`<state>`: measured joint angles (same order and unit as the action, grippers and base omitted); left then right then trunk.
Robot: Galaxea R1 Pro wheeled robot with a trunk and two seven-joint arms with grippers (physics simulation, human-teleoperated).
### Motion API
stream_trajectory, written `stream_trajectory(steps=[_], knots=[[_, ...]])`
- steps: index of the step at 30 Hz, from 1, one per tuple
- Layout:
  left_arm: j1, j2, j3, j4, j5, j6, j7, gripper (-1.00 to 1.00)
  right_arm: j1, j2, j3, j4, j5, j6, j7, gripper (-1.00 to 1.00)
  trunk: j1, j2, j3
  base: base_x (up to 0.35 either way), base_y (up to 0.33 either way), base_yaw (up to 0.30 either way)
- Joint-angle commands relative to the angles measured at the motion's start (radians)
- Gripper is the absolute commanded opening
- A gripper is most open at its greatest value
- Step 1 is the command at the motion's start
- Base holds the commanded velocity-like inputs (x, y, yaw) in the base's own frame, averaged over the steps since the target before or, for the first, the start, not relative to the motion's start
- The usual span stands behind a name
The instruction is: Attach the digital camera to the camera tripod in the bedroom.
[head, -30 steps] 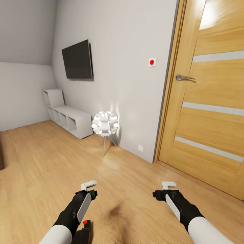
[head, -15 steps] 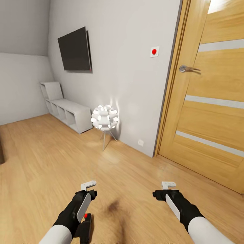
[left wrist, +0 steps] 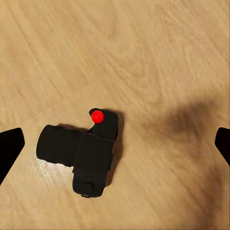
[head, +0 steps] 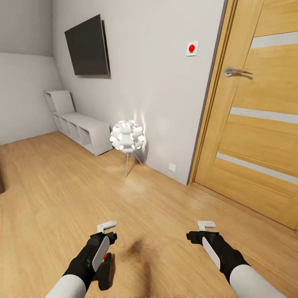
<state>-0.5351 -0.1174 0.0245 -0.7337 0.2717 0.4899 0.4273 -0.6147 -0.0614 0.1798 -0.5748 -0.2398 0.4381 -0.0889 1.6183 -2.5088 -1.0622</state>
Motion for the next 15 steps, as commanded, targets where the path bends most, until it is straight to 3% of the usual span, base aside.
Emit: stream_trajectory(steps=[1,15], knots=[[0.0,0.001,0.002,-0.001,0.011,0.002,0.005,1.0,0.0,-0.002,0.008,-0.002,-0.01,0.004,-0.009,1.0,0.0,-0.001,-0.005,0.0,0.0,0.0],[0.0,0.008,-0.001,0.013,0.007,0.0,-0.002,1.0,-0.001,-0.002,0.009,-0.002,-0.011,0.004,-0.007,1.0,0.006,-0.004,-0.059,0.0,0.0,0.0]])
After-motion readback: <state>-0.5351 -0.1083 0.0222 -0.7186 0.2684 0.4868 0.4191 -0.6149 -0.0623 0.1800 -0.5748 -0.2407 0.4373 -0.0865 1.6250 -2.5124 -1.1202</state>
